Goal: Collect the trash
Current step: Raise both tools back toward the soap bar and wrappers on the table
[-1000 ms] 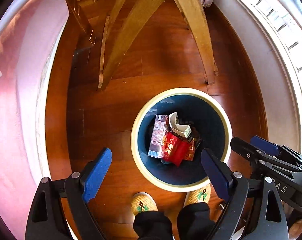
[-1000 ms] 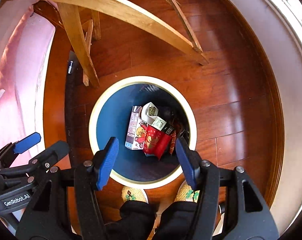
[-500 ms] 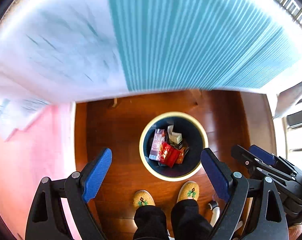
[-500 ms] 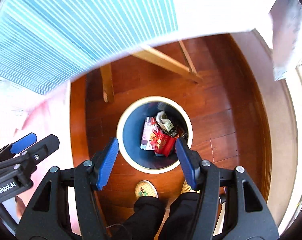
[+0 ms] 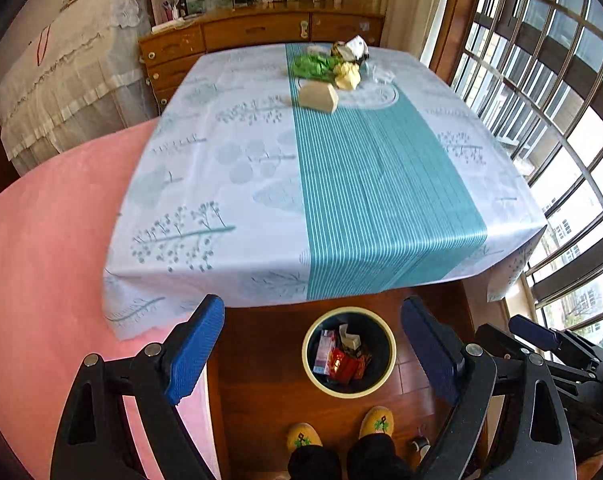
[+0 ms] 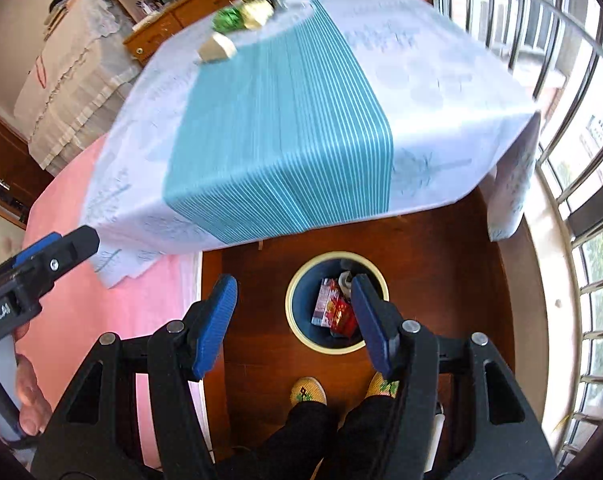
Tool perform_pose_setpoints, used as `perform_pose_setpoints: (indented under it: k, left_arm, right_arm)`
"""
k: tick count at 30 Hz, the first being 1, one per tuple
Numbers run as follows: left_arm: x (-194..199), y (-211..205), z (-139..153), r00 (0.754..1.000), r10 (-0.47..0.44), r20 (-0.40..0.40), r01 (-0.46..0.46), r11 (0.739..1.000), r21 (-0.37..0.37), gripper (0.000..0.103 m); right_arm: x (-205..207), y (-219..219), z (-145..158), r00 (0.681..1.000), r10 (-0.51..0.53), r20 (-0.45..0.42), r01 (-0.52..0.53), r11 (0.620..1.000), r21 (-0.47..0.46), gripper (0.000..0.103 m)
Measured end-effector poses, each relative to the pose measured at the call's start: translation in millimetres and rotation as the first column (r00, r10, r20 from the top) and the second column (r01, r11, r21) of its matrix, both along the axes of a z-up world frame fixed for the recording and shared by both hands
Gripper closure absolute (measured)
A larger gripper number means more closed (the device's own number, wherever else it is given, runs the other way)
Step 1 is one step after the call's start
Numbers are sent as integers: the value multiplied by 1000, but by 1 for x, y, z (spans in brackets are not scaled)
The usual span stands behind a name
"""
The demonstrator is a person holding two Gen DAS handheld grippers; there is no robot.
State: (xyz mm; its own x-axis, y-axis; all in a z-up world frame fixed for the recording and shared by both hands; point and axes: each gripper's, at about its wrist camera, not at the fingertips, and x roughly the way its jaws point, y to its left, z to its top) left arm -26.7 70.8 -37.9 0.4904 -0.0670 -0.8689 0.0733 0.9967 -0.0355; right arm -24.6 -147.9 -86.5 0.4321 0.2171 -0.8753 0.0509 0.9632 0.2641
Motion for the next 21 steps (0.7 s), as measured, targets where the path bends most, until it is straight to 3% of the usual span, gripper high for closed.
perform_pose_setpoints:
  k: [6, 12, 16, 21]
  left_arm:
    - [13, 18, 72, 994, 12, 112, -10, 1000, -15, 12]
    - [35, 34, 131, 982, 4, 190, 3, 999, -37, 17]
    - [50, 40, 162, 967, -19, 256, 30, 999, -38, 18]
    - [75, 40, 185, 958, -36, 284, 43, 999, -18, 18]
  right_arm:
    - [0, 15, 87, 989, 3, 148, 3, 999, -42, 47]
    - [12, 35, 169, 949, 23, 315, 20, 991, -130, 47]
    - [29, 45, 207, 922, 35, 384, 35, 984, -174, 47]
    - [57, 52, 238, 899, 62, 434, 46, 971, -233, 47]
